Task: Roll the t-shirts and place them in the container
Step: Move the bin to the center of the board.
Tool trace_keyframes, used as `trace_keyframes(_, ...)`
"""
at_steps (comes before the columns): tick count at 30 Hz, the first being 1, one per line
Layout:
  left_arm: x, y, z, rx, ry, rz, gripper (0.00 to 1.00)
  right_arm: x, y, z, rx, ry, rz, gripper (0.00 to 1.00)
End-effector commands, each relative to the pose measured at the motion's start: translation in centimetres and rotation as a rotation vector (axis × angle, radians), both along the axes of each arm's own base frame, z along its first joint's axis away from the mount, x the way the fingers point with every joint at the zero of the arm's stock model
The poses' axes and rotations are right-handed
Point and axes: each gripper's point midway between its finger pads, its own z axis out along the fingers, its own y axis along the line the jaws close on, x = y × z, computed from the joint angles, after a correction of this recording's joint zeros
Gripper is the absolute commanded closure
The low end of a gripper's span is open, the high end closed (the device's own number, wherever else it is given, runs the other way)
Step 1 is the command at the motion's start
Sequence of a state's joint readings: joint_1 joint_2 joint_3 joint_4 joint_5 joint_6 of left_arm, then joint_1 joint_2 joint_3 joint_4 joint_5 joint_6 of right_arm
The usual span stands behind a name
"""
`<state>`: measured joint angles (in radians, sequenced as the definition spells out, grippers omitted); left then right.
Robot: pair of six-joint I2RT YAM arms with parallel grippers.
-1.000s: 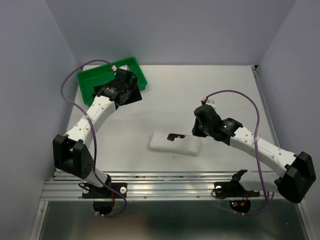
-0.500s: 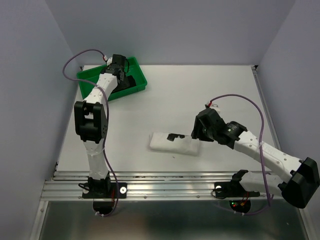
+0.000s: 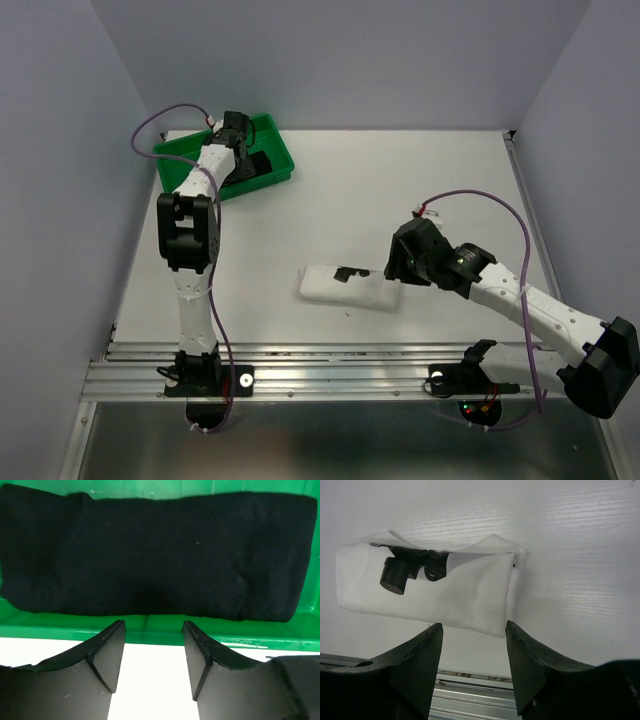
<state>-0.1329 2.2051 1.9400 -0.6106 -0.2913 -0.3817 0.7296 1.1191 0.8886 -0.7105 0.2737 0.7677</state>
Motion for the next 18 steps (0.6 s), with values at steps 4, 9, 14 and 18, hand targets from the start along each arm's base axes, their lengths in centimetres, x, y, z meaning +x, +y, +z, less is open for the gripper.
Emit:
trace_keyframes(4,-2.3,-1.1,-0.2,-0.066,0.014,-0.033,0.43,0.3,-0.1,1.1,0.011,-0.031,-0.022,0.41)
trace_keyframes(9,-5.3,-2.2,-0.7,-0.103,0.019,-0.052,0.43,0.4,-0.2,1.2,0.007,-0.037,-0.023,0.4)
trace_keyframes(14,-8.6,-3.5,-1.7,-0.112,0.055,-0.075,0.44,0.3,-0.2,0.9,0.002,-0.033,-0.016,0.37)
trace_keyframes(18,-10.8,-5.3,-0.9,-0.117,0.039,-0.102,0.44,-0.2,-0.1,-0.1,0.009,-0.006,-0.01,0.34)
